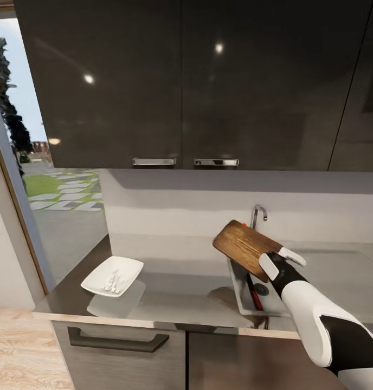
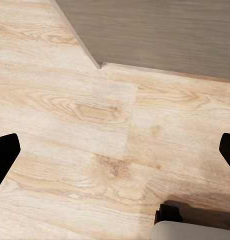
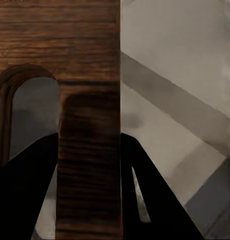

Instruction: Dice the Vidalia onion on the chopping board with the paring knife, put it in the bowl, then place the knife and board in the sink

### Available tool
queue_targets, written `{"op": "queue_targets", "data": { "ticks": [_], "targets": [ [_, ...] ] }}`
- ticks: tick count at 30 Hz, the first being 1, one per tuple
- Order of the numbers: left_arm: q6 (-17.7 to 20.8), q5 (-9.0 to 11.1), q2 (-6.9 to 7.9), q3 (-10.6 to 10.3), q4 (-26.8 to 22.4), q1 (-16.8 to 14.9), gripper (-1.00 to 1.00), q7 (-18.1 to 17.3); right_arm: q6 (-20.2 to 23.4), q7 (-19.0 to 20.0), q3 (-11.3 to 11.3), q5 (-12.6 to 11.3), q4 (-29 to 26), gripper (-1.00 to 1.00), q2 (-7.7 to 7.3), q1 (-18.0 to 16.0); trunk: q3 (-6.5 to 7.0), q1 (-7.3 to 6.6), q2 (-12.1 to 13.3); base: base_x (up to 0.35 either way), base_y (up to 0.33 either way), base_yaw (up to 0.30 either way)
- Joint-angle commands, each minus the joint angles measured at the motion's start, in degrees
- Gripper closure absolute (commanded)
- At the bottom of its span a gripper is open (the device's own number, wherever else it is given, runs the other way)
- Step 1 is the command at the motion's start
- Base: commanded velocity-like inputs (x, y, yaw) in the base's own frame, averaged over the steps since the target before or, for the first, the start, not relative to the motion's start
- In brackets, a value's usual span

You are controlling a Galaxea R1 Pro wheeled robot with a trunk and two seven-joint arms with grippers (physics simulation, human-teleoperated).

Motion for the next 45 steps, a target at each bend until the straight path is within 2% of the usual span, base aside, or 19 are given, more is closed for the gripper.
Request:
{"op": "queue_targets", "data": {
  "ticks": [1,4,6,8,10,12,14,17,21,24,27,29,32,36,37,41,45],
  "targets": [
    [-0.3,0.4,-0.04,-0.5,0.2,-0.1,-1.00,0.0,-0.7,-2.2,0.1,-1.2,-0.1,1.00,0.28,0.0,-0.02,0.02,0.0,0.000,0.000,0.000],
    [-0.3,0.4,0.00,-0.5,0.2,-0.1,-1.00,0.0,-4.6,-8.4,-0.6,-3.8,-0.1,1.00,0.65,0.0,-0.02,0.02,0.0,0.000,0.000,0.000],
    [-0.3,0.4,0.03,-0.5,0.2,-0.1,-1.00,0.0,-6.7,-11.9,-1.3,-7.2,-0.1,1.00,0.64,0.0,-0.02,0.02,0.0,0.000,0.000,0.000],
    [-0.4,0.4,0.37,-0.5,0.2,-0.1,-1.00,0.0,-9.2,-16.3,-1.7,-11.8,-0.1,1.00,0.63,0.0,-0.02,0.02,0.0,0.000,0.000,0.000],
    [-0.4,0.4,0.51,-0.5,0.1,-0.1,-1.00,-0.1,-10.4,-21.2,-1.8,-13.9,-0.2,1.00,0.59,0.0,-0.02,0.02,0.0,0.000,0.000,0.000],
    [-0.4,0.4,0.62,-0.4,0.1,-0.1,-1.00,0.0,-10.9,-26.4,-1.9,-14.8,-0.5,1.00,0.56,0.0,-0.02,0.02,0.0,0.000,0.000,0.000],
    [-0.4,0.5,0.92,-0.4,0.1,-0.1,-1.00,0.1,-12.0,-29.8,-1.9,-15.0,-0.7,1.00,0.62,0.0,-0.02,0.02,0.0,0.000,0.000,0.000],
    [-0.4,0.5,1.22,-0.4,0.1,-0.1,-1.00,0.2,-15.8,-35.3,-1.9,-15.2,-0.9,1.00,0.54,0.0,-0.02,0.02,0.0,0.000,0.000,0.000],
    [-0.4,0.5,1.27,-0.4,0.1,-0.1,-1.00,0.3,-16.8,-42.1,-1.9,-15.2,-4.1,1.00,0.61,0.0,-0.02,0.02,0.0,0.000,0.000,0.000],
    [-0.3,0.5,1.28,-0.4,0.1,-0.1,-1.00,0.4,-16.8,-43.6,-1.8,-15.3,-5.7,1.00,1.04,0.0,-0.02,0.02,0.0,0.005,0.000,0.000],
    [-0.3,0.5,1.28,-0.4,0.2,-0.1,-1.00,0.2,-16.7,-46.5,-1.8,-15.3,-8.1,1.00,2.85,0.0,-0.02,0.02,0.0,0.109,0.082,0.000],
    [-0.3,0.5,1.28,-0.4,0.2,-0.1,-1.00,0.1,-16.6,-48.1,-1.8,-15.3,-9.5,1.00,3.51,0.0,-0.02,0.02,0.0,0.184,0.154,0.000],
    [-0.3,0.5,1.28,-0.4,0.2,-0.1,-1.00,0.0,-16.5,-48.8,-1.7,-15.3,-10.1,1.00,4.51,0.0,-0.02,0.02,0.0,0.138,0.113,0.000],
    [0.3,0.5,1.15,-0.5,0.3,-0.1,-1.00,-0.5,-16.4,-48.8,-1.7,-15.4,-10.3,1.00,4.83,0.0,-0.04,0.02,0.0,0.025,0.019,0.000],
    [0.5,0.5,1.18,-0.5,0.3,-0.1,-1.00,-1.1,-16.4,-48.8,-1.7,-15.4,-10.3,1.00,4.83,0.0,-0.07,0.02,0.0,0.006,0.005,0.000],
    [5.6,0.5,2.34,-0.5,0.4,-0.1,-1.00,-9.7,-16.4,-48.6,-1.7,-15.4,-10.3,1.00,4.83,0.0,-0.33,0.02,0.0,0.001,0.001,0.000],
    [7.2,0.5,2.85,-0.4,0.4,-0.1,-1.00,-11.5,-16.5,-48.6,-1.7,-15.4,-10.2,1.00,4.90,0.0,-0.68,0.02,0.0,0.000,0.000,0.000]
  ]
}}
